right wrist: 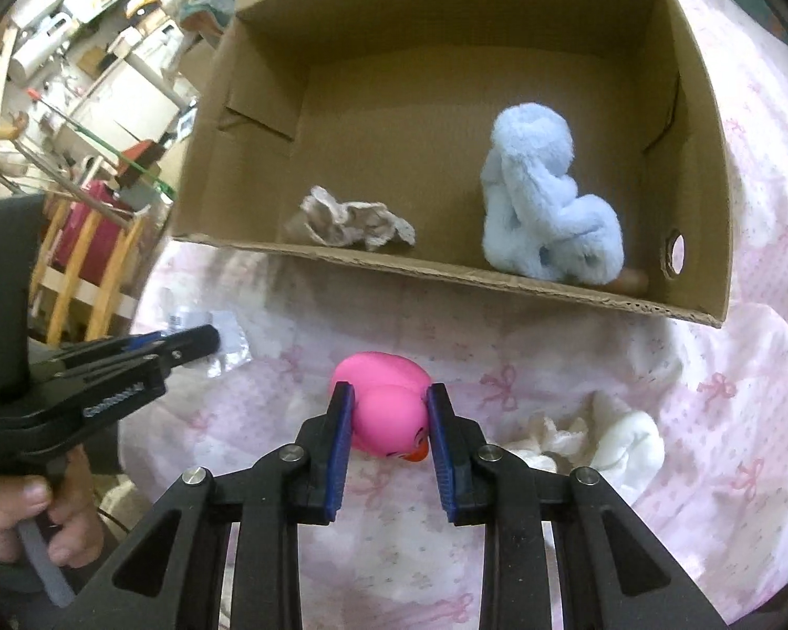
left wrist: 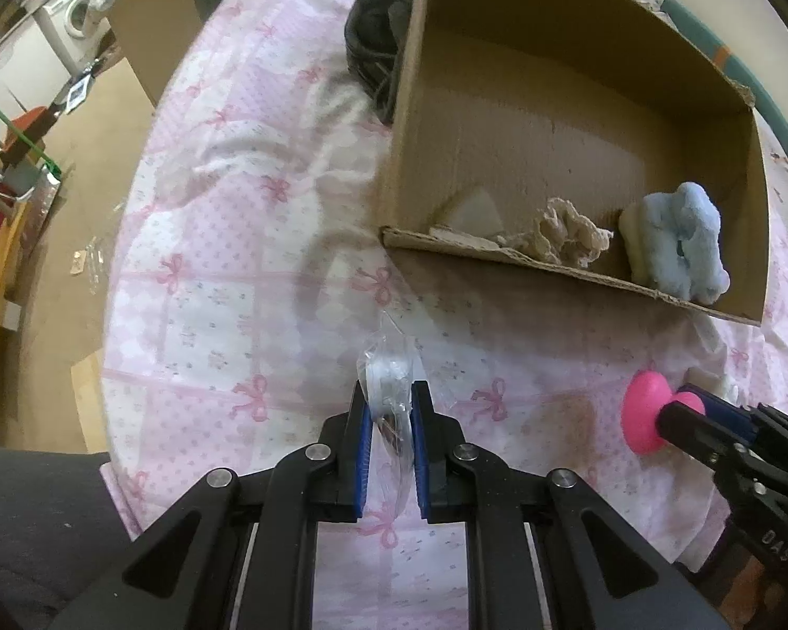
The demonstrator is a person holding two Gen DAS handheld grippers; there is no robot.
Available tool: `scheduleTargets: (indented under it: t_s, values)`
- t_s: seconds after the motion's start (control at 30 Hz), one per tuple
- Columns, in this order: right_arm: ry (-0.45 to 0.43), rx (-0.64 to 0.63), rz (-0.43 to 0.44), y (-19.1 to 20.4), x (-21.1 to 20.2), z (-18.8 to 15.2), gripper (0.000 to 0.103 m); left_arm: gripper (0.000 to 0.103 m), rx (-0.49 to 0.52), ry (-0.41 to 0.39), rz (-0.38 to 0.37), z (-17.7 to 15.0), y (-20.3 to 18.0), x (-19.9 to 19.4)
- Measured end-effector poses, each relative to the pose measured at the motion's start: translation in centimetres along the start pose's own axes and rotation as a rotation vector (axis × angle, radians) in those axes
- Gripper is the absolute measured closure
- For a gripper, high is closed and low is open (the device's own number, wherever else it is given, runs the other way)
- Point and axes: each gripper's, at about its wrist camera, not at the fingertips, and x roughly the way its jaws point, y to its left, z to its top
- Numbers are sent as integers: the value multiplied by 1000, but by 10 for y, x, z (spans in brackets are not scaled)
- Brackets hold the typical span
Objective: Organize soft objects
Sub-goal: 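Grasp the pink rubber duck with the right gripper while the left gripper holds the bag, then carry the bag over the box with the left gripper while the right gripper carries the duck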
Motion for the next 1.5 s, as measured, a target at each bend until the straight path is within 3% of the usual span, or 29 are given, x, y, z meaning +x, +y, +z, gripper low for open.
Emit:
scheduleTargets:
  t_s: [0.47, 0.83, 1.13, 1.5]
  values:
    - [-156, 35, 114, 4, -80, -8, 73, 91, -9, -139, -15, -4, 6, -75]
    - [-266, 45, 105, -12, -124, 7, 74, 91, 27, -232, -27, 36, 4, -99]
    - [-330, 80, 63, -32, -129, 37, 74, 91, 83, -282, -31, 76, -20, -100]
    - [-351, 164, 37, -62, -97, 69, 73, 91, 145, -293, -34, 108, -49, -70]
